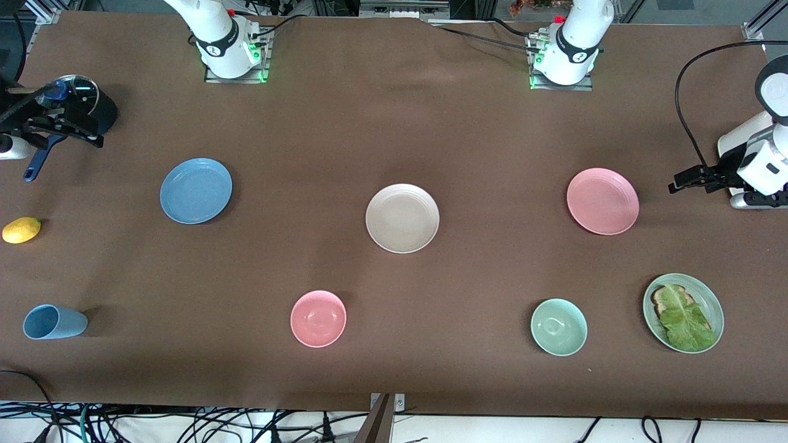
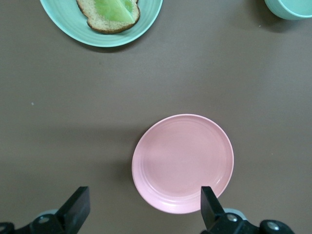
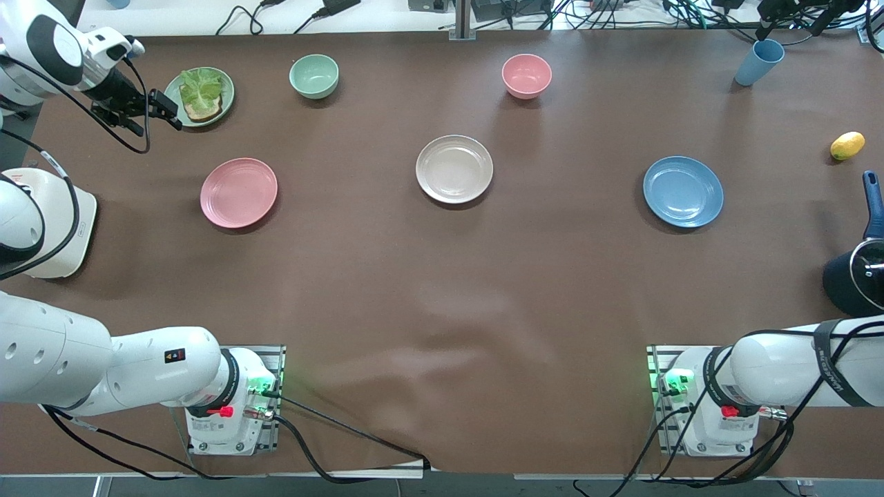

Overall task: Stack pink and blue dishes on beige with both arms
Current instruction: 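Lower the left gripper and grip the pink plate's rim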

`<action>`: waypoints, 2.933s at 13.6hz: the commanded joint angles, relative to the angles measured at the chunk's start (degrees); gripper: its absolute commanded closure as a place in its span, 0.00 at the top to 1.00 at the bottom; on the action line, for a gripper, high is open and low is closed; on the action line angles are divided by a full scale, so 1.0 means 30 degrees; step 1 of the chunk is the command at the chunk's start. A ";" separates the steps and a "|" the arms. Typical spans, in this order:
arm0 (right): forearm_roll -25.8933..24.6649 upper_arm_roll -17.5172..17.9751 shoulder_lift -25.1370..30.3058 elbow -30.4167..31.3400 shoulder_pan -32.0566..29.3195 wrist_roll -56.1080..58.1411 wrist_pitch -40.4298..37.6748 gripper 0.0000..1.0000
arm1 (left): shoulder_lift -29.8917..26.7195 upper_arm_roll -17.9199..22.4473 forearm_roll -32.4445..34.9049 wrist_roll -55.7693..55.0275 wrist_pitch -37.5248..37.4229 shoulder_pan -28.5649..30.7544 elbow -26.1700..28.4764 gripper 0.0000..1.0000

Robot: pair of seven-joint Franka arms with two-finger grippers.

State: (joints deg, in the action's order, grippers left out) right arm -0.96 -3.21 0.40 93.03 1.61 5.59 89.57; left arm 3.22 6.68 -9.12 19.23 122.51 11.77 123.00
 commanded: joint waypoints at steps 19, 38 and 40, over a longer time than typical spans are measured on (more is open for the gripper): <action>-0.0091 -0.0042 0.0159 -0.0248 -0.0011 0.0188 -0.1030 1.00 | 0.4141 0.0381 -0.7356 0.8968 0.6418 0.0910 0.3210 1.00; -0.0033 -0.0160 0.0159 -0.0248 -0.0011 0.0072 -0.1001 1.00 | 0.4232 0.0351 -1.0730 1.2863 0.8147 0.0499 0.4762 0.79; -0.0033 -0.0160 0.0159 -0.0248 -0.0011 0.0071 -0.1001 1.00 | 0.4231 0.0381 -1.0730 1.3218 0.8118 0.0646 0.4762 0.53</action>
State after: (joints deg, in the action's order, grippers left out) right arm -0.95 -3.75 0.46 93.02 1.60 5.59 87.63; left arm 18.00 7.64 -39.12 55.53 146.76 13.34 135.58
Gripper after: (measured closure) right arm 0.000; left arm 0.203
